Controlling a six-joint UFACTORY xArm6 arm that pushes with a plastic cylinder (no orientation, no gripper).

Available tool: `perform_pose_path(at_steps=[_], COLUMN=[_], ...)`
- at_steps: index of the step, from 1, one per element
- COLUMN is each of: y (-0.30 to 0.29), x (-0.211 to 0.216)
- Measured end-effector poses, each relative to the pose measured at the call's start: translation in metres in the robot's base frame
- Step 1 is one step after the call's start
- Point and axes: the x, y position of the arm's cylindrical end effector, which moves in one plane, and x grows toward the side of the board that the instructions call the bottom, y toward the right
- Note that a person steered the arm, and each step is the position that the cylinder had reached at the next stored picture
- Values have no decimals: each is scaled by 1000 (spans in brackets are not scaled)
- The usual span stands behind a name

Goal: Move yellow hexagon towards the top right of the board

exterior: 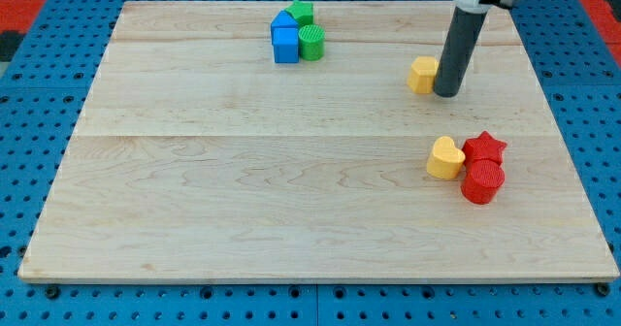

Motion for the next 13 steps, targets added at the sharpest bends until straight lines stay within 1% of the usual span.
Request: perform_pose_path(at_steps=[1, 2, 3, 4, 5, 6, 7, 8, 9, 10, 11, 12, 13], y=[-38, -71, -141, -154, -140, -106, -109, -109, -71, -59, -97, -52, -48], x=[-40, -65, -48, -70, -103, -104, -94, -66, -104, -99, -121, -133, -104])
